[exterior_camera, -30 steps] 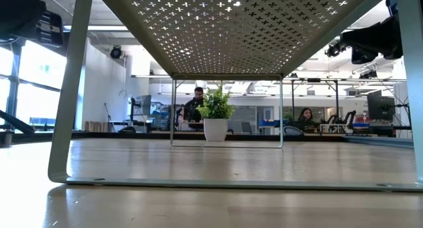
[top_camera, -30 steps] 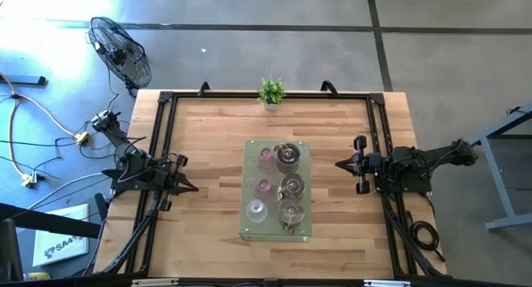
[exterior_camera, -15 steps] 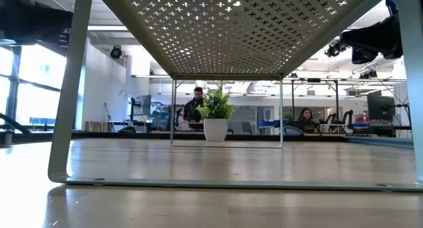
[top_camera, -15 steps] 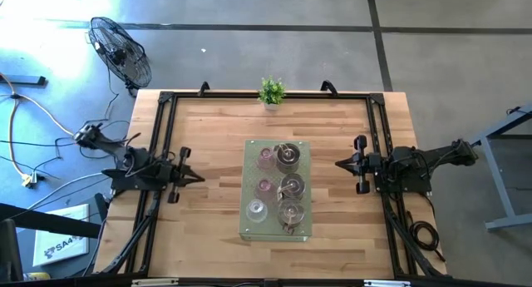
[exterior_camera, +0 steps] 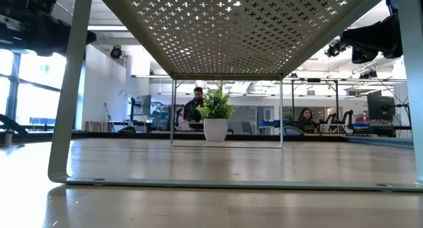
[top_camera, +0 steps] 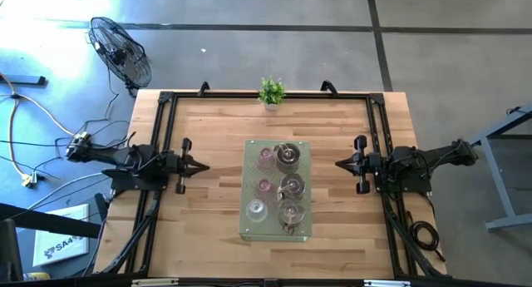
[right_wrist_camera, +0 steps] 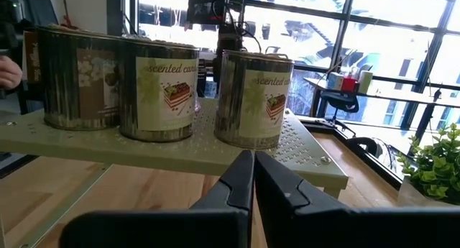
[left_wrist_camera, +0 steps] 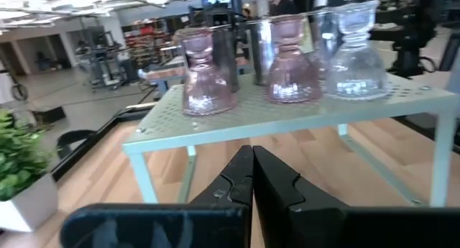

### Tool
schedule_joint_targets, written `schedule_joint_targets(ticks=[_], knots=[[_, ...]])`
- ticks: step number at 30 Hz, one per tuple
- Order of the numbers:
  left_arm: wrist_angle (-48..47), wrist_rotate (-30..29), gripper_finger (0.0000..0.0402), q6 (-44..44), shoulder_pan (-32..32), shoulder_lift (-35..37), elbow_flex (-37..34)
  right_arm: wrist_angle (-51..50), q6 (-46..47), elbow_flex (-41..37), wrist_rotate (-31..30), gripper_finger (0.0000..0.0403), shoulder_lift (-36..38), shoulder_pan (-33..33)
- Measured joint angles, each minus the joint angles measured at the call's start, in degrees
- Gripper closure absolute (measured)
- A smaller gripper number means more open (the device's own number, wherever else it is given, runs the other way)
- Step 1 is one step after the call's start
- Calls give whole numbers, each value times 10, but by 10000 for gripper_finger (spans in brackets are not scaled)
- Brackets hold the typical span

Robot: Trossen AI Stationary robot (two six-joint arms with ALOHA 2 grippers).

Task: Pick & Place candle stick holders
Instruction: Return to Home Position

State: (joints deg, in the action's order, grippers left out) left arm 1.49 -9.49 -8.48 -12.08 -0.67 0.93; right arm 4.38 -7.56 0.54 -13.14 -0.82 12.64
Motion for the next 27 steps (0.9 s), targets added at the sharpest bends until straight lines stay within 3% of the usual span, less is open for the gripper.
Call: schedule_joint_targets(ticks=[27], knots=[[1, -4, 400, 13, 12, 0, 0, 1, 0, 0, 0, 399, 0, 0]])
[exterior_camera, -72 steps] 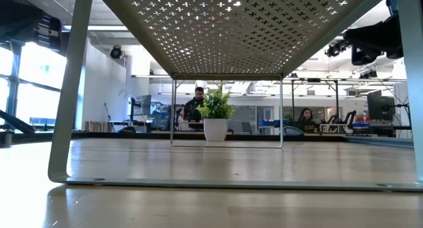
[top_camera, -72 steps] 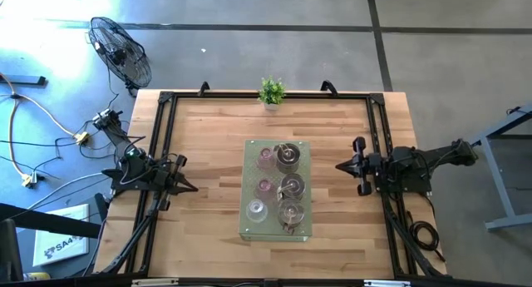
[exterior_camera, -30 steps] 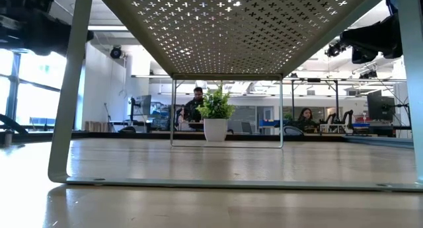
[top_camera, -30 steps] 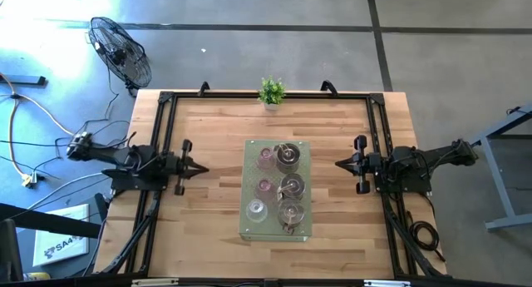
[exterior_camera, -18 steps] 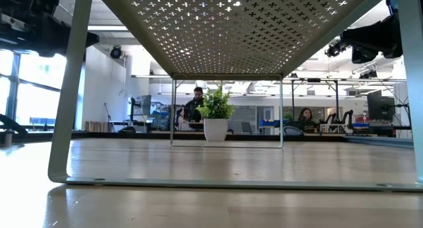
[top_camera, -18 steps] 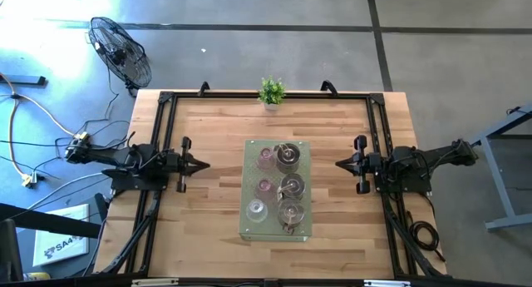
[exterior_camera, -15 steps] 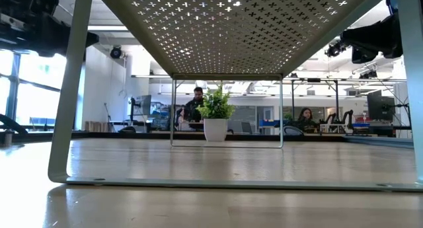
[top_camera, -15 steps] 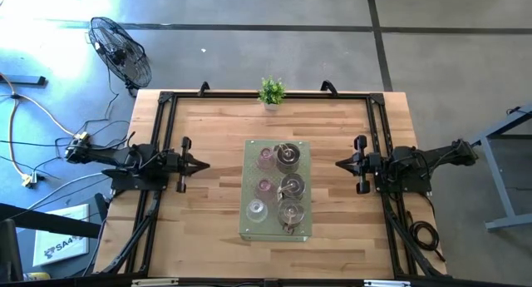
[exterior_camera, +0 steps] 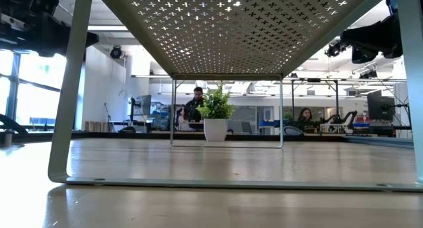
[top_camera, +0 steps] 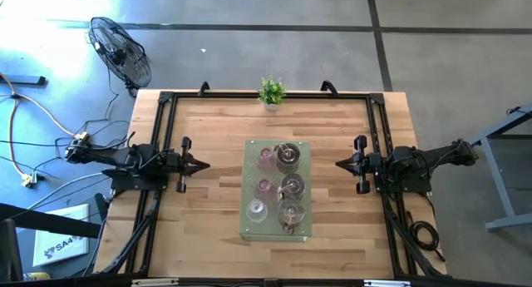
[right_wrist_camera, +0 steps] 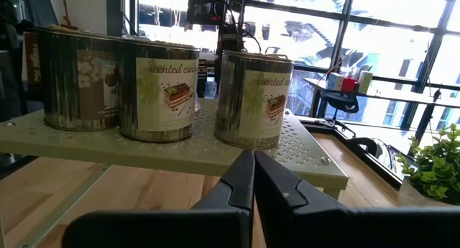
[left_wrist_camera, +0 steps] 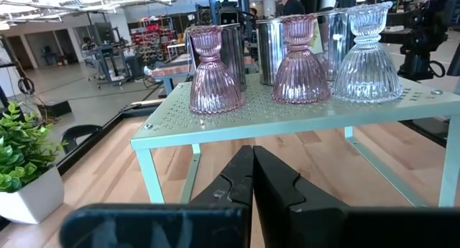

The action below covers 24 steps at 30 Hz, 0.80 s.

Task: Pick & Place candle stick holders
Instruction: Return to Home Position

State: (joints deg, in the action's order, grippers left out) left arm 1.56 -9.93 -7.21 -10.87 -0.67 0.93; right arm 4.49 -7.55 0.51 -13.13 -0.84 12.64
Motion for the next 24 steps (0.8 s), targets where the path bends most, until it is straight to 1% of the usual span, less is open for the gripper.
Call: schedule_joint_targets(ticks=[24], knots=[[0, 0, 400, 1, 0, 0, 0, 0, 0, 0, 0, 395, 0, 0]])
